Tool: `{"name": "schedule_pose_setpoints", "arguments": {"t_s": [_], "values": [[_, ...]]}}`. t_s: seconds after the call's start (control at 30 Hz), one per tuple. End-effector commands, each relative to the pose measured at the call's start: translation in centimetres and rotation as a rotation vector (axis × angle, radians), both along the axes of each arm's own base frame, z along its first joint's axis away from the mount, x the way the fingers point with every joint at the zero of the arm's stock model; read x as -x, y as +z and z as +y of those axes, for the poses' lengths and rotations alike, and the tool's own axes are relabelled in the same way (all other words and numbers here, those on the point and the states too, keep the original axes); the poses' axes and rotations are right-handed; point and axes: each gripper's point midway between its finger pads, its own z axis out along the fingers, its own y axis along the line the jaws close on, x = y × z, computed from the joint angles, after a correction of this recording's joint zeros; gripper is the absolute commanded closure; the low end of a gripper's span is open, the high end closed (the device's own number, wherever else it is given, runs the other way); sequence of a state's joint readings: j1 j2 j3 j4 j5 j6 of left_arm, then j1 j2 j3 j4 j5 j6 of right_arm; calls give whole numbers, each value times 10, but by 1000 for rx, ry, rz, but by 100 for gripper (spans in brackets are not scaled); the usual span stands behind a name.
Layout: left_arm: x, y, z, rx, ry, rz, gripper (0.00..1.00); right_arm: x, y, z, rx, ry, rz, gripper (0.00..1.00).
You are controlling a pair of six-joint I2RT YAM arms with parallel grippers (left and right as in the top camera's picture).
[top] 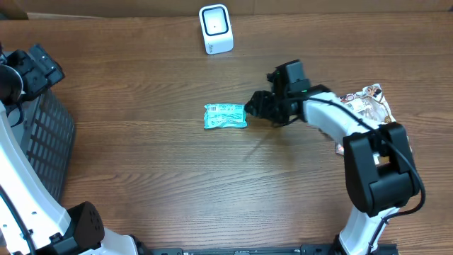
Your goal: Scan the item barcode
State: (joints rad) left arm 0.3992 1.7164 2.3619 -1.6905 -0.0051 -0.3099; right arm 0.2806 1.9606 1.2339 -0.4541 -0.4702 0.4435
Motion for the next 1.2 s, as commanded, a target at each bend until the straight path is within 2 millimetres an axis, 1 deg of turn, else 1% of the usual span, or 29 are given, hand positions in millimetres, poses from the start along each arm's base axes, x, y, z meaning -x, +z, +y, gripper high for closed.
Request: {"name": "schedule_pose_setpoints", "arguments": {"t_s": [0.0,0.03,0.17,0.3,0.43,0.47,0.53,0.57,0.6,0.67,0.7,0.77,0.87,0.93,0.97,1.0,1.03,1.07,1.17], "values": [[1,6,-2,-21,-18,-15,0,9,18,19,-144,121,-14,36],[1,6,-2,-21,-18,-15,0,11,17,22,-152,134,-12,37],[1,6,-2,-21,-18,-15,0,19,-3,36,-166,173,27,39],[1,6,-2,-21,-19,-15,1,23,-21,51,-207,202,51,45],[1,6,-2,-21,-19,-15,0,23,-38,68,-227,190,72,55],[1,6,-2,-21,-19,-15,0,24,-42,73,-229,195,72,58],[1,6,-2,-21,-19,-15,0,25,-51,81,-219,179,84,69],[1,6,-2,-21,-19,-15,1,24,-55,82,-211,162,90,75],[1,6,-2,-21,-19,-15,0,23,-60,83,-202,142,100,84],[1,6,-2,-21,-19,-15,0,22,-60,83,-201,133,103,95],[1,6,-2,-22,-19,-15,0,21,-59,82,-207,132,103,96],[1,6,-2,-21,-19,-15,0,17,-48,82,-262,143,95,96],[1,6,-2,-21,-19,-15,0,11,-24,79,-371,179,71,96],[1,6,-2,-21,-19,-15,0,8,9,74,-464,235,19,96],[1,6,-2,-21,-19,-15,0,10,36,72,-512,269,-16,96],[1,6,-2,-21,-19,-15,0,11,48,70,-524,275,-28,96],[1,6,-2,-21,-19,-15,0,12,65,67,-529,291,-61,96],[1,6,-2,-21,-19,-15,0,15,82,65,-526,306,-95,96],[1,6,-2,-21,-19,-15,0,26,123,61,-524,324,-153,96]]}}
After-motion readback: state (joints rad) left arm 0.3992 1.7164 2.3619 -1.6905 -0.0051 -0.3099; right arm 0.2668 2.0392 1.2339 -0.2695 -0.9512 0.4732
